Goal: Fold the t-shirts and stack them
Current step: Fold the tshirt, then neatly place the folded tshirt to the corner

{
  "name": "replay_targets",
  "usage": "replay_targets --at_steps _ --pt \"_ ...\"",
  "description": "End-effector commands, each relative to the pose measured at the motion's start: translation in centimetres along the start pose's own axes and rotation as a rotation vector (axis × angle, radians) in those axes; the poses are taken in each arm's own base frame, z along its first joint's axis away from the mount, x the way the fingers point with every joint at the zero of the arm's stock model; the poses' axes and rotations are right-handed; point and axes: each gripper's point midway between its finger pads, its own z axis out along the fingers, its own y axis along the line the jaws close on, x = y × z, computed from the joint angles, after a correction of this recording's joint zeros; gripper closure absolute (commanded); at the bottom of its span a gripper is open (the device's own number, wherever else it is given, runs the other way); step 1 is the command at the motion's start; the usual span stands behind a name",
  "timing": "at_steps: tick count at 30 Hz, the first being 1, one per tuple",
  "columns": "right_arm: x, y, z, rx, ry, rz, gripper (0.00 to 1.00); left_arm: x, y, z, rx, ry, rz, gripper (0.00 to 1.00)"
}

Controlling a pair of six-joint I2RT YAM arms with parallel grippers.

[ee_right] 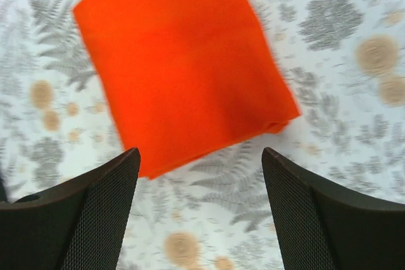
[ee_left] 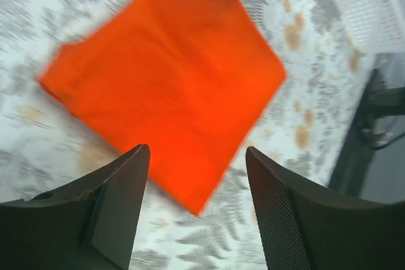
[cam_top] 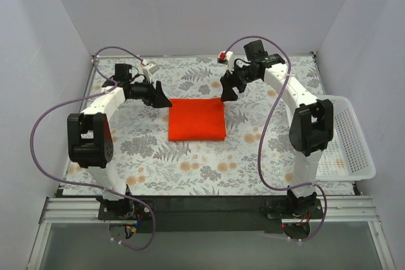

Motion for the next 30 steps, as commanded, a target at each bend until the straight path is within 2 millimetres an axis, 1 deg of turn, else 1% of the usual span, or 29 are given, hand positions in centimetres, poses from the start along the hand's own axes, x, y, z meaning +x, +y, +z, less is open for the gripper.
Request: replay_targets --at_steps 1,2,3,4,5,6,7,8,9,10,11,12,13,14,15,16,17,18,19,20,21,22,23,24,25,26,28,30 --pt "-0.7 4.9 0.4 -0.151 -0.077 0.258 0.17 0.2 -5.1 0.2 0.075 -0.068 -0.228 0.39" --pt "0.6 5.9 1.1 -0.178 -0.061 0.312 0.18 0.0 -6.1 0.2 0.067 -0.082 -0.220 0.38" --pt "0.4 6.0 1.5 -0.184 -0.090 0.319 0.18 0.4 -7.3 1.3 0.072 -0.074 -0.272 0.37" --pt "0.2 6.9 1.4 -0.208 -0.101 0.391 0.18 0.3 -7.3 1.9 0.028 -0.078 -0.291 0.33" --pt "0.3 7.3 1.9 -0.214 -0.100 0.407 0.18 0.1 -7.8 2.6 -0.002 -0.083 -0.321 0.25" --pt "1.2 7.5 2.6 -0.205 -0.087 0.431 0.19 0.5 -8.8 4.0 -0.025 -0.062 -0.329 0.18" --pt "1.8 6.8 3.0 -0.129 -0.062 0.468 0.18 0.6 -9.1 4.6 -0.055 -0.060 -0.362 0.18" --pt "2.0 7.0 3.7 -0.085 -0.041 0.468 0.17 0.4 -8.3 4.8 -0.137 -0.086 -0.364 0.17" --pt "1.9 6.7 4.2 -0.031 -0.034 0.447 0.16 0.4 -8.6 5.0 -0.148 -0.093 -0.370 0.16" --pt "2.3 5.0 4.3 0.116 -0.001 0.421 0.11 0.9 -8.5 4.9 -0.162 -0.102 -0.413 0.16" --pt "1.7 5.7 5.1 0.160 0.020 0.376 0.05 0.1 -8.3 4.2 -0.190 -0.142 -0.405 0.16" --pt "0.8 5.4 5.2 0.204 0.013 0.357 0.04 -0.3 -7.6 3.3 -0.212 -0.174 -0.414 0.16" --pt "0.8 4.9 5.5 0.253 0.026 0.350 0.04 -0.8 -7.4 2.6 -0.230 -0.197 -0.411 0.16" --pt "0.2 5.8 6.1 0.264 0.024 0.380 0.04 -1.9 -7.0 1.3 -0.272 -0.253 -0.393 0.16" --pt "0.1 5.9 6.5 0.285 0.031 0.373 0.03 -2.6 -5.9 0.0 -0.318 -0.292 -0.390 0.15" --pt "0.0 5.2 6.6 0.368 0.044 0.353 0.02 -2.9 -5.4 -0.8 -0.354 -0.311 -0.383 0.15" --pt "-0.3 6.3 7.5 0.385 0.056 0.321 0.02 -3.1 -5.1 -2.0 -0.391 -0.330 -0.385 0.15" --pt "0.0 6.6 8.3 0.398 0.074 0.322 0.02 -3.2 -3.8 -3.3 -0.453 -0.359 -0.401 0.15" --pt "-0.2 5.8 8.3 0.476 0.074 0.318 0.02 -3.1 -3.4 -3.9 -0.476 -0.367 -0.407 0.15" --pt "-0.6 6.7 9.1 0.481 0.076 0.313 0.02 -2.9 -3.2 -4.6 -0.502 -0.371 -0.411 0.15" --pt "0.0 6.8 10.2 0.491 0.099 0.330 0.02 -2.3 -2.4 -5.1 -0.535 -0.371 -0.421 0.14" --pt "-0.2 6.6 10.5 0.529 0.102 0.331 0.02 -2.1 -2.3 -5.3 -0.545 -0.371 -0.429 0.14" --pt "-1.2 7.4 11.1 0.527 0.097 0.317 0.02 -1.7 -2.1 -5.5 -0.553 -0.366 -0.438 0.14" --pt "-0.4 7.4 12.6 0.528 0.131 0.320 0.02 -1.2 -1.9 -5.7 -0.559 -0.362 -0.452 0.14" --pt "-0.3 7.6 13.3 0.523 0.145 0.321 0.02 -1.0 -1.7 -5.8 -0.568 -0.363 -0.456 0.14" --pt "-0.8 8.0 13.9 0.508 0.140 0.317 0.02 -0.7 -1.7 -5.9 -0.575 -0.361 -0.457 0.14" --pt "0.8 8.2 15.1 0.474 0.194 0.324 0.02 -0.4 -1.4 -6.1 -0.595 -0.355 -0.464 0.14" --pt "1.8 8.5 15.6 0.437 0.227 0.316 0.02 -0.5 -1.4 -6.3 -0.594 -0.355 -0.462 0.14"
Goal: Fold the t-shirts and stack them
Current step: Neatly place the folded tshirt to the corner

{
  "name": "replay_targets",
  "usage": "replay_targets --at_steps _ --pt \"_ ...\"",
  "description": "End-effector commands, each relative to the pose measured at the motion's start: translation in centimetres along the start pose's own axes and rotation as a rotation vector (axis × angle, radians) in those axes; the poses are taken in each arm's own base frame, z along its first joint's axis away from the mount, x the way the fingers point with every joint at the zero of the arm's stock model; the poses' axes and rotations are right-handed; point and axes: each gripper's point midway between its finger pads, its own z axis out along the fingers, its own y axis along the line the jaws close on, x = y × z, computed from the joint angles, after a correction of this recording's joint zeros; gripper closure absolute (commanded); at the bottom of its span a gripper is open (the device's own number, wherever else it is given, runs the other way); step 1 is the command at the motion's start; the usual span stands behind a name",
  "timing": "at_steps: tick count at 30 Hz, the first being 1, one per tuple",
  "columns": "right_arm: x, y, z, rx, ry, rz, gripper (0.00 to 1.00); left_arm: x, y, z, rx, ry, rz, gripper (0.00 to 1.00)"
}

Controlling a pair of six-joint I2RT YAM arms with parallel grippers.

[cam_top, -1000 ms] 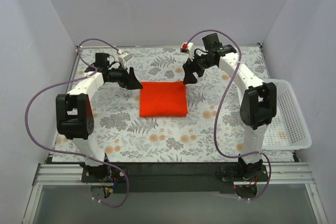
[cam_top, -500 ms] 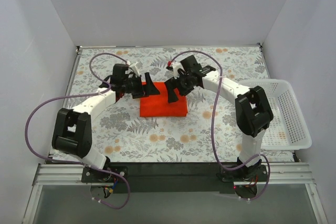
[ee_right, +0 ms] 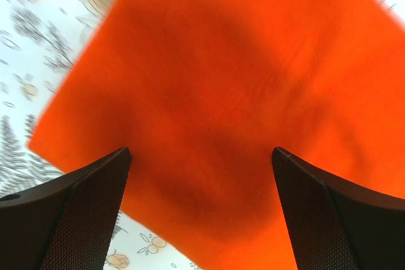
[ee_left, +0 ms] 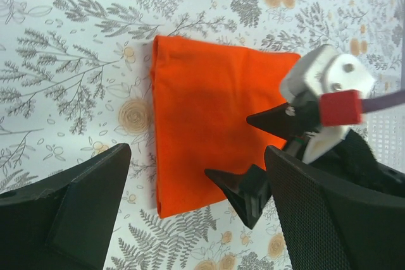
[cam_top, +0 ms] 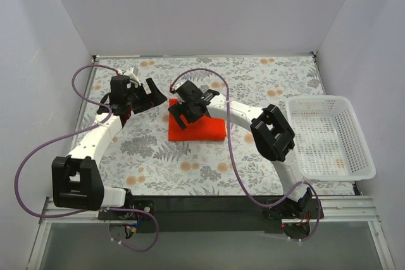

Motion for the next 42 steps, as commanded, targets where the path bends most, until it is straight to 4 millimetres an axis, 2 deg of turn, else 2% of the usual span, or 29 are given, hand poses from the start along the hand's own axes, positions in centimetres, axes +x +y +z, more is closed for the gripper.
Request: replay_targets --at_steps 1,4,6,7,8,10,12,13,15,16,17,18,19,20,21,22,27,34,42 --pt "1.4 -0.6 0.3 -0.008 0.070 0.009 0.02 -0.1 0.8 -0.8 -0.046 -0.010 0.000 0.14" --pt "3.0 -1.5 0.6 -0.041 0.126 -0.038 0.02 -0.3 0.7 -0.9 -0.047 -0.010 -0.001 0.14" --pt "4.3 -3.1 0.4 -0.049 0.181 -0.059 0.02 -0.5 0.5 -1.0 -0.040 -0.017 0.000 0.13" --pt "4.6 -4.5 0.3 -0.042 0.193 -0.071 0.02 -0.6 0.5 -1.0 -0.039 -0.016 0.001 0.13" --pt "4.8 -4.7 0.0 -0.070 0.203 -0.081 0.02 -0.6 0.5 -1.0 -0.040 -0.017 0.000 0.13" --pt "5.6 -6.5 -0.4 -0.057 0.235 -0.131 0.02 -0.6 0.5 -1.0 -0.042 -0.016 -0.001 0.13" --pt "6.1 -9.2 -0.6 -0.035 0.255 -0.163 0.02 -0.5 0.4 -0.9 -0.033 -0.010 0.004 0.13" --pt "6.6 -11.2 -0.7 -0.020 0.266 -0.154 0.02 -0.2 0.5 -0.7 -0.034 0.005 -0.003 0.13" --pt "6.9 -13.5 -0.8 -0.010 0.272 -0.187 0.02 -0.4 0.1 -0.7 -0.021 0.016 -0.015 0.13" --pt "7.2 -16.1 -0.9 0.033 0.282 -0.175 0.02 -0.2 0.1 -0.6 -0.021 0.029 -0.022 0.13" --pt "6.9 -17.5 -1.0 0.051 0.276 -0.179 0.02 -0.3 0.0 -0.6 -0.019 0.032 -0.029 0.13" --pt "7.5 -18.7 -0.6 0.054 0.291 -0.183 0.02 -0.4 -0.2 -0.6 -0.012 0.034 -0.034 0.13" --pt "7.8 -21.0 -0.8 0.071 0.296 -0.190 0.02 -0.3 -0.3 -0.5 -0.007 0.040 -0.037 0.13" --pt "7.3 -22.4 -0.9 0.086 0.284 -0.195 0.02 -0.4 -0.5 -0.5 -0.001 0.040 -0.035 0.13" --pt "7.7 -23.4 -0.6 0.085 0.295 -0.196 0.02 -0.5 -0.5 -0.5 0.001 0.040 -0.034 0.13" --pt "8.0 -25.2 -0.8 0.092 0.300 -0.208 0.02 -0.5 -0.5 -0.6 0.000 0.039 -0.033 0.13" --pt "7.2 -29.8 -1.7 0.123 0.278 -0.221 0.01 -0.3 -0.2 -0.7 -0.003 0.044 -0.026 0.12" --pt "8.3 -35.9 -2.9 0.181 0.276 -0.189 0.02 0.2 0.2 -0.7 -0.008 0.056 -0.036 0.12" --pt "9.6 -40.3 -3.8 0.239 0.268 -0.097 0.01 0.4 0.5 -0.7 -0.010 0.065 -0.034 0.12"
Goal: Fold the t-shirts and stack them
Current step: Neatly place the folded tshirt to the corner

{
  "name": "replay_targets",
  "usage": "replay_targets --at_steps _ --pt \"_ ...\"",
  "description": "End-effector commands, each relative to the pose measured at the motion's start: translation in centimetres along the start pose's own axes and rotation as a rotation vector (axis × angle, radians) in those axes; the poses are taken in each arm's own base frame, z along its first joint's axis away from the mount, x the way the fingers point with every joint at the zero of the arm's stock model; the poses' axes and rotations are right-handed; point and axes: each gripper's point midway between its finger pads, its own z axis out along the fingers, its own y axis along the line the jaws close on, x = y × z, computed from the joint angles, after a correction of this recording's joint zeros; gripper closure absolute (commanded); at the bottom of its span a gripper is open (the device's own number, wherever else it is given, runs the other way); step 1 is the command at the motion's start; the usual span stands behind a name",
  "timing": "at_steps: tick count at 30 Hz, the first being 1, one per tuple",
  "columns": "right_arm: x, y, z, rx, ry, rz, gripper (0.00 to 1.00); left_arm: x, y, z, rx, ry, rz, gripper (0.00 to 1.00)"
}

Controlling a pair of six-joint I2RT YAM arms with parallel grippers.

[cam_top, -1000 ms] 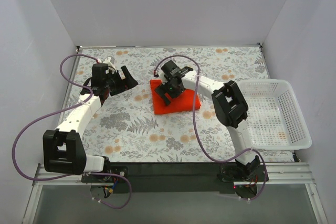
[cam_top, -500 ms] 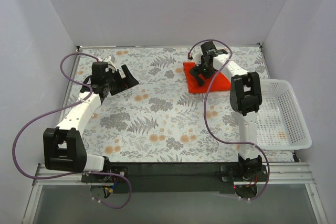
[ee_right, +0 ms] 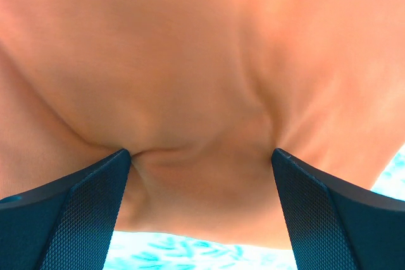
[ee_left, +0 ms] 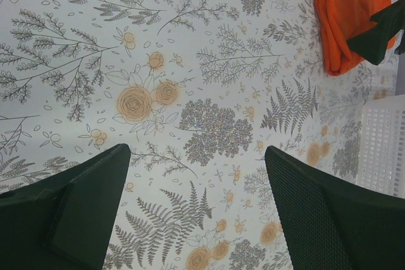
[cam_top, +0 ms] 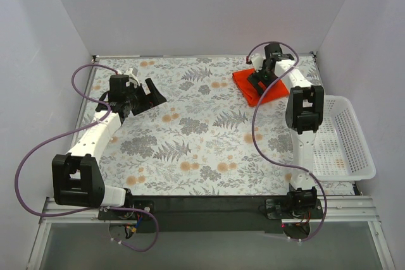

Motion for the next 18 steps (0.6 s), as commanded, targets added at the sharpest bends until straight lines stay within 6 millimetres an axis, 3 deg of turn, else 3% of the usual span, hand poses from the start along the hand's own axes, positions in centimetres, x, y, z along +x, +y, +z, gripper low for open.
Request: replay_targets --at_steps 1,7,12,13,18 --pt "1.9 -2.9 0.5 0.043 0.035 0.053 0.02 -0.4 -0.3 -0.4 0.014 -0.005 0.013 0.12" --pt "3.2 -4.7 0.7 0.052 0.032 0.159 0.01 -0.8 -0.4 -0.4 0.016 -0.010 0.020 0.12" --pt "4.5 -4.1 0.7 -0.002 0.044 0.277 0.02 -1.1 -0.6 -0.4 0.019 -0.013 0.020 0.12" --pt "6.0 -5.0 0.5 -0.007 0.054 0.329 0.02 -1.1 -0.6 -0.3 0.019 -0.012 0.021 0.12" --pt "7.8 -5.5 -0.1 -0.004 0.078 0.479 0.02 -1.3 -0.6 -0.3 0.017 -0.016 0.022 0.12"
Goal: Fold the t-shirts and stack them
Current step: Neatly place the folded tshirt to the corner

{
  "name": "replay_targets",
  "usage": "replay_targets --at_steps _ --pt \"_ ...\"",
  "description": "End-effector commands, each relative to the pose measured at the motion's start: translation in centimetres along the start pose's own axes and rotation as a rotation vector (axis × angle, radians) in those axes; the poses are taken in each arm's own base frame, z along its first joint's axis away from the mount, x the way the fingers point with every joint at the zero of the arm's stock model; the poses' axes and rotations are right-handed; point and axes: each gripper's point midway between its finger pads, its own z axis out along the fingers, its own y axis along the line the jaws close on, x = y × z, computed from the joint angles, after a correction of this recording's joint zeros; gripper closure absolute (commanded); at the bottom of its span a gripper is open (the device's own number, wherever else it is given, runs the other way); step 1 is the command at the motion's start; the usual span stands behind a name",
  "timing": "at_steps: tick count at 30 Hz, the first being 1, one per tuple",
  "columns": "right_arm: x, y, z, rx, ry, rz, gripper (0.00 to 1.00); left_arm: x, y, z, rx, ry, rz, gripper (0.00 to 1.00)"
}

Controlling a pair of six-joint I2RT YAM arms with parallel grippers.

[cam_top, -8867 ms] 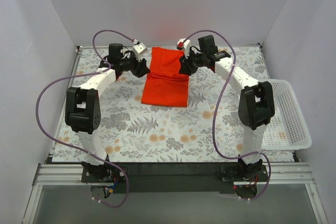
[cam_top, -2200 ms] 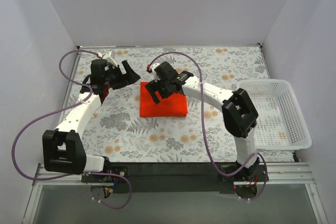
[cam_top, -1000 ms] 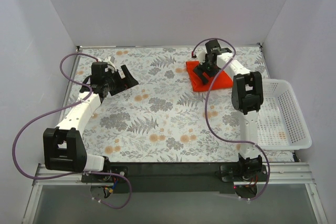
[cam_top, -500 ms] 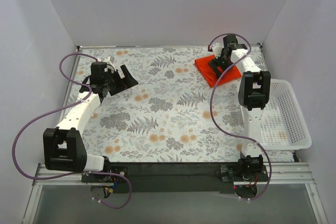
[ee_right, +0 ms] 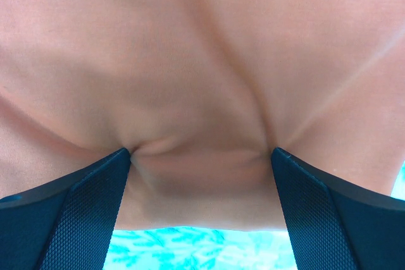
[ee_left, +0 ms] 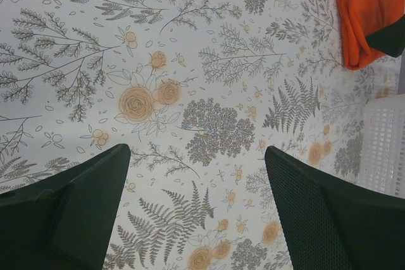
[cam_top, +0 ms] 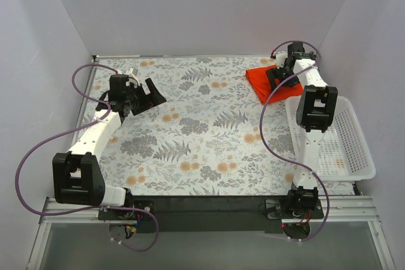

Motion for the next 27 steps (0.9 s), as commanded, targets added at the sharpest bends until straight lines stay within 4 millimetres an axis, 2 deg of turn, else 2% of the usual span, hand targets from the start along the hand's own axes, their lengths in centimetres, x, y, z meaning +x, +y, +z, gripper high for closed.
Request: replay_targets --at_steps 1,7,18,27 --pt "3.5 -1.8 -0.1 0.026 0.092 0.155 0.02 -1.3 -0.8 -0.5 0.017 -0.023 0.018 0.13" --pt "4.6 -4.6 -1.1 0.140 0.105 0.232 0.02 -1.1 -0.7 -0.6 0.016 -0.017 0.007 0.12" --pt "6.5 -9.0 -1.2 0.171 0.101 0.292 0.02 -1.2 -0.7 -1.0 0.006 -0.024 0.015 0.12" --pt "6.5 -10.8 -1.5 0.196 0.088 0.272 0.02 -0.7 -0.4 -0.6 0.002 -0.003 0.005 0.12"
